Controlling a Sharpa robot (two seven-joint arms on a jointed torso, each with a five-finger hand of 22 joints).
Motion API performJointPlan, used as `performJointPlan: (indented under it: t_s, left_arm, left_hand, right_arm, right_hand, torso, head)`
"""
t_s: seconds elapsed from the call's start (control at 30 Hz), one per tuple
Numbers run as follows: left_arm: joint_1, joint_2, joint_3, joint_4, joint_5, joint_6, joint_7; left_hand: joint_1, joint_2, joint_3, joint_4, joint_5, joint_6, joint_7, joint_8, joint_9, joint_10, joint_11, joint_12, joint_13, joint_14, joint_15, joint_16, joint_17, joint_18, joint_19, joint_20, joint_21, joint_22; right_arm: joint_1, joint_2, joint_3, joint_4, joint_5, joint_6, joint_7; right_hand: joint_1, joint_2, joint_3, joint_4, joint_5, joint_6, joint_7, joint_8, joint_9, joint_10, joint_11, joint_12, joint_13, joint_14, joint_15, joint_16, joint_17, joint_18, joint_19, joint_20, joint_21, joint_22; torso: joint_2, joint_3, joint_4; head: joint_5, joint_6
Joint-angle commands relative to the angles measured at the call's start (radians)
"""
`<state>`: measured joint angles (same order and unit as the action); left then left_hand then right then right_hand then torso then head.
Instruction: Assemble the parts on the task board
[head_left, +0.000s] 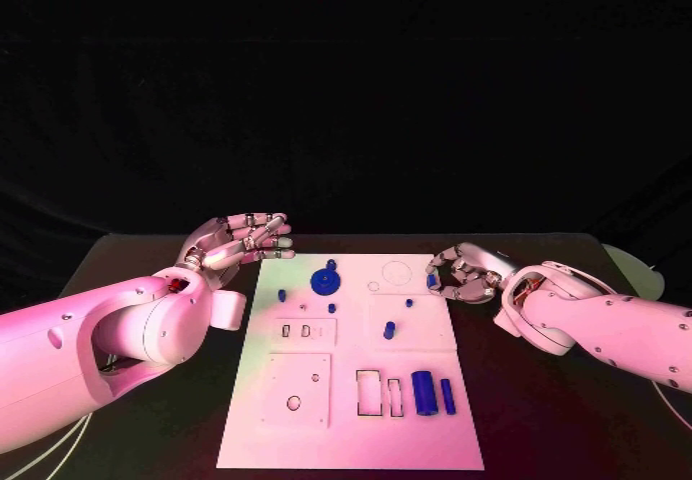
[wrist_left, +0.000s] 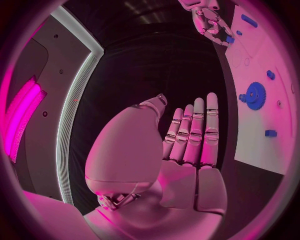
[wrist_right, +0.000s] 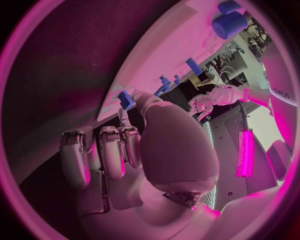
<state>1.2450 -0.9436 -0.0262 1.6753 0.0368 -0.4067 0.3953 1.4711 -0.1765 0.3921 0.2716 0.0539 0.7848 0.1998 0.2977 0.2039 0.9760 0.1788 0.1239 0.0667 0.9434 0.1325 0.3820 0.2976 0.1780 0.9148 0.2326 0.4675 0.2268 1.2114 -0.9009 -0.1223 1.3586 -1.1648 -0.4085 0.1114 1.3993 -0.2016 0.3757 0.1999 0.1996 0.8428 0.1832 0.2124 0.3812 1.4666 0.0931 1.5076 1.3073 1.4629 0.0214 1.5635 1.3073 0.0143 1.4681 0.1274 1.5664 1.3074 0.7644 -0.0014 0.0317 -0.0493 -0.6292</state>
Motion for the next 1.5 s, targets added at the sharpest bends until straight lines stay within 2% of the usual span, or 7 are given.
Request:
performJointPlan:
  t_s: [0.03, 0.53, 1.2, 1.33, 1.5]
  left_arm:
    - [0.002, 0.001, 0.001, 0.002, -0.004, 0.019, 0.005]
    - [0.002, 0.000, 0.001, 0.002, -0.005, 0.020, 0.004]
    - [0.002, -0.002, 0.001, 0.001, -0.005, 0.021, 0.003]
    - [0.002, -0.002, 0.001, 0.001, -0.005, 0.020, 0.003]
    - [0.002, -0.002, 0.001, 0.001, -0.005, 0.020, 0.003]
  left_hand:
    - [0.008, 0.001, 0.004, -0.001, -0.004, 0.001, 0.027, -0.004, -0.001, 0.003, 0.001, -0.006, 0.000, -0.004, 0.000, -0.005, 0.001, 0.003, -0.003, -0.002, 0.005, 0.001]
    - [0.008, 0.001, 0.004, -0.001, -0.004, 0.001, 0.027, -0.004, -0.001, 0.003, 0.001, -0.006, 0.000, -0.004, 0.000, -0.005, 0.001, 0.003, -0.003, -0.002, 0.005, 0.001]
    - [0.009, 0.000, 0.005, -0.002, -0.004, 0.002, 0.027, -0.004, -0.001, 0.005, 0.000, -0.008, 0.000, -0.004, 0.000, -0.005, 0.003, 0.003, -0.004, -0.002, 0.006, 0.002]
    - [0.009, 0.000, 0.005, -0.002, -0.004, 0.002, 0.027, -0.004, -0.001, 0.005, 0.000, -0.008, 0.000, -0.004, 0.000, -0.005, 0.003, 0.003, -0.004, -0.002, 0.006, 0.002]
    - [0.009, 0.000, 0.005, -0.002, -0.004, 0.002, 0.027, -0.004, -0.001, 0.005, 0.000, -0.008, 0.000, -0.004, 0.000, -0.005, 0.003, 0.003, -0.004, -0.002, 0.006, 0.002]
  right_arm:
    - [-0.001, 0.003, 0.000, -0.001, -0.009, -0.004, -0.009]
    - [-0.001, 0.012, 0.000, -0.007, -0.008, 0.002, -0.018]
    - [-0.001, 0.018, 0.000, -0.014, -0.018, 0.000, -0.026]
    - [-0.001, 0.019, 0.000, -0.015, -0.019, -0.007, -0.026]
    - [-0.001, 0.019, 0.000, -0.014, -0.020, -0.031, -0.024]
  right_hand:
    - [0.000, 0.014, 0.009, 0.000, 0.003, 0.010, 0.000, 0.000, 0.003, 0.048, 0.006, 0.008, 0.204, 0.106, 0.006, 0.005, 0.253, -0.014, 0.103, 0.006, 0.004, 0.263]
    - [0.003, 0.028, 0.029, -0.005, -0.005, 0.050, -0.010, 0.012, 0.010, 0.056, -0.002, 0.016, 0.212, 0.106, 0.000, 0.006, 0.256, -0.014, 0.103, 0.003, 0.004, 0.263]
    - [0.007, 0.035, 0.040, -0.011, -0.008, 0.065, -0.015, 0.015, 0.012, 0.063, -0.007, 0.022, 0.219, 0.107, -0.004, 0.007, 0.262, -0.014, 0.103, -0.001, 0.004, 0.263]
    - [0.010, 0.047, 0.052, -0.017, -0.007, 0.087, -0.024, 0.025, 0.018, 0.067, -0.014, 0.026, 0.222, 0.108, -0.010, 0.007, 0.264, -0.014, 0.103, -0.006, 0.004, 0.263]
    - [0.016, 0.069, 0.066, -0.031, -0.010, 0.128, -0.044, 0.055, 0.034, 0.071, -0.032, 0.029, 0.227, 0.108, -0.025, 0.007, 0.264, -0.014, 0.103, -0.018, 0.004, 0.263]
  torso:
    - [0.000, 0.0000, 0.0002]
    - [0.000, 0.0005, 0.0006]
    - [0.000, 0.0011, 0.0003]
    - [-0.001, 0.0013, -0.0008]
    - [0.000, 0.0014, -0.0003]
  head:
    - [0.000, 0.000]
    - [0.000, -0.003]
    - [0.000, -0.005]
    - [0.001, -0.006]
    - [0.000, -0.006]
